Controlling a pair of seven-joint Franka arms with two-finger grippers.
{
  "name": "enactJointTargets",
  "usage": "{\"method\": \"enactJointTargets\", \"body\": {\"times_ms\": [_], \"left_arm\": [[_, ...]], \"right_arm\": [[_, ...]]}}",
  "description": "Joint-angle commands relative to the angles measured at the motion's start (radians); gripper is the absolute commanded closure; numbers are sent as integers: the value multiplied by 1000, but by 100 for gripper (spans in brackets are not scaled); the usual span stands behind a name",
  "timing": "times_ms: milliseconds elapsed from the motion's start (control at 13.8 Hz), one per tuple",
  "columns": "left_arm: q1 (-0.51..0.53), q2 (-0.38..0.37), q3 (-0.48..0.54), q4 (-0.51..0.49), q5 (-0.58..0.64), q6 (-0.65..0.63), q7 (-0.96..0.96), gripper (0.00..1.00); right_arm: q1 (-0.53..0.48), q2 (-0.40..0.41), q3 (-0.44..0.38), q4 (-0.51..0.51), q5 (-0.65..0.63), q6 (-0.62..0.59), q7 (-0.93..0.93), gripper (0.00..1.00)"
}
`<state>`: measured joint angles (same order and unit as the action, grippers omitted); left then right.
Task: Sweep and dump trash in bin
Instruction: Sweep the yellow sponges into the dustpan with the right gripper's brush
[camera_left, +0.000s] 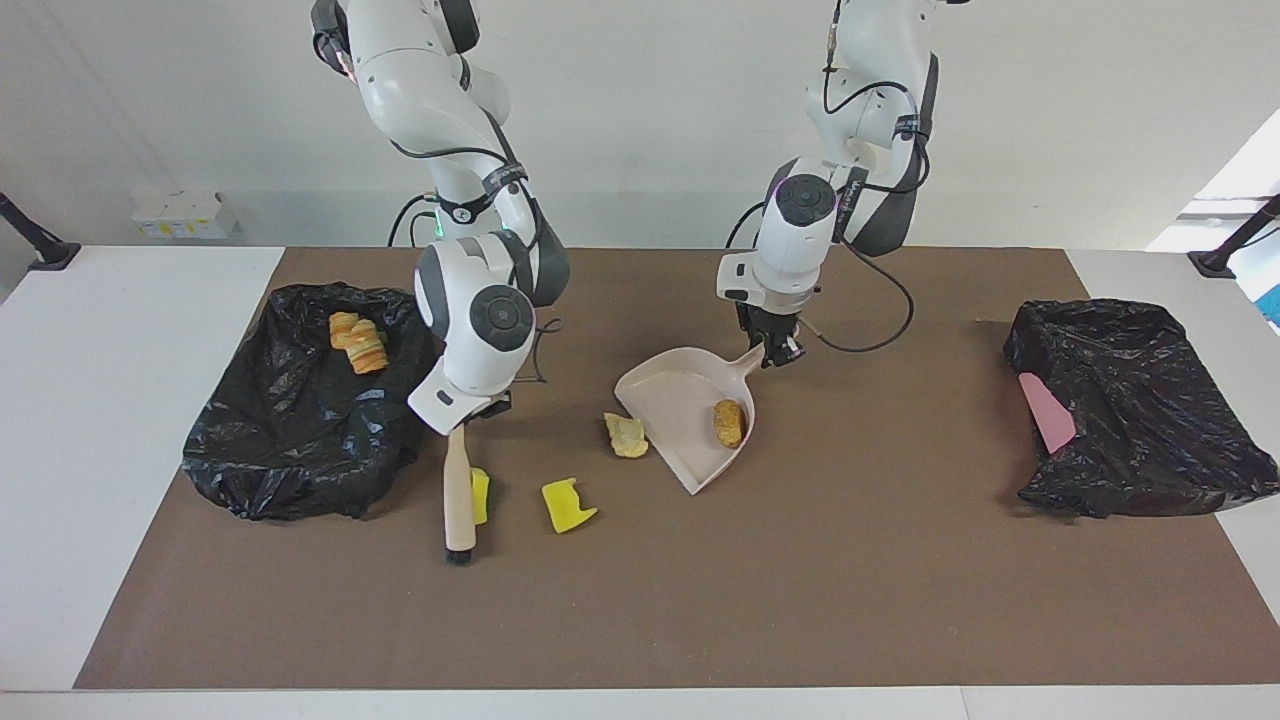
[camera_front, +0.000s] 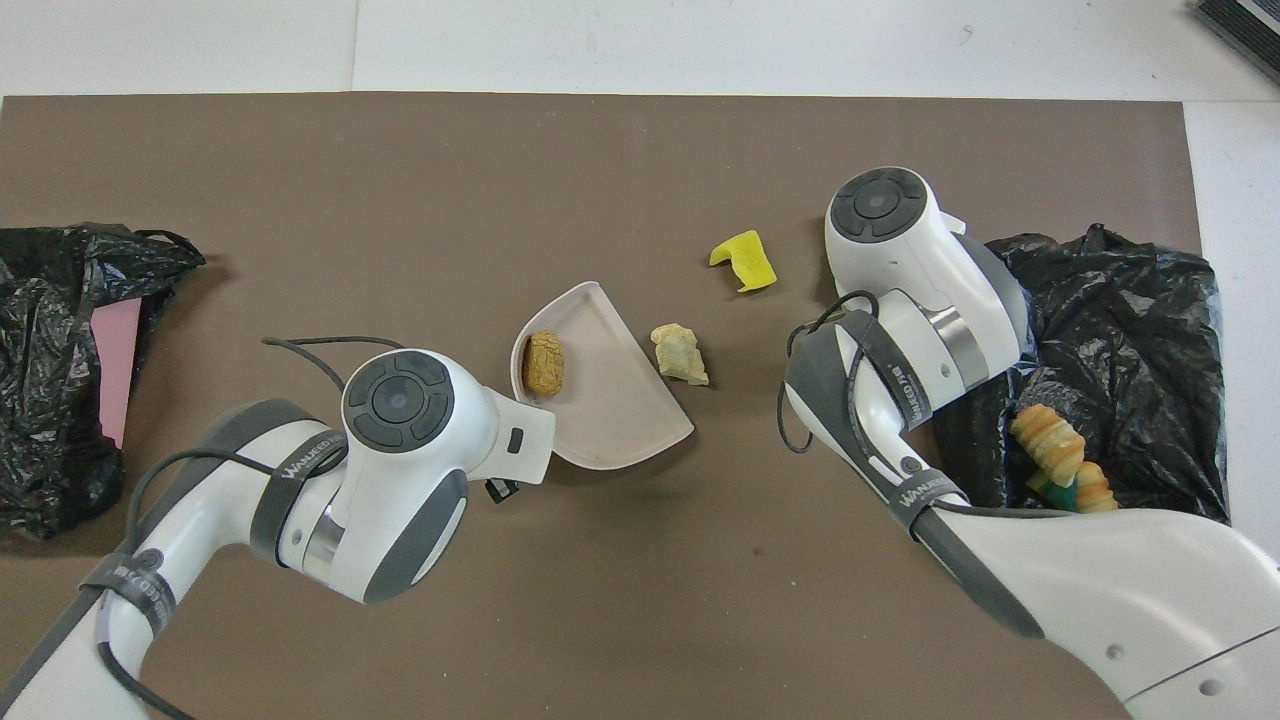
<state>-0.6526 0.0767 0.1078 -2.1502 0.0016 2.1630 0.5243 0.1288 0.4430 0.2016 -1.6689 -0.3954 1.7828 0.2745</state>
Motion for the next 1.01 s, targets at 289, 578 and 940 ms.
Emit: {"method": "enactJointTargets", "body": {"times_ms": [289,578,940], "left_arm": [[-18,-18,12,-13,34,-12,61,100],[-5,-20,12,-29,34,37,152,100],[7,-20,12,-40,31,78,174,100]], "right_arm": [[155,-12,9,-3,179,-29,-54,100],[264,-53,12,-43,311,-31,-52,100],[275,-78,42,-41,401,-82,-34,100]]}}
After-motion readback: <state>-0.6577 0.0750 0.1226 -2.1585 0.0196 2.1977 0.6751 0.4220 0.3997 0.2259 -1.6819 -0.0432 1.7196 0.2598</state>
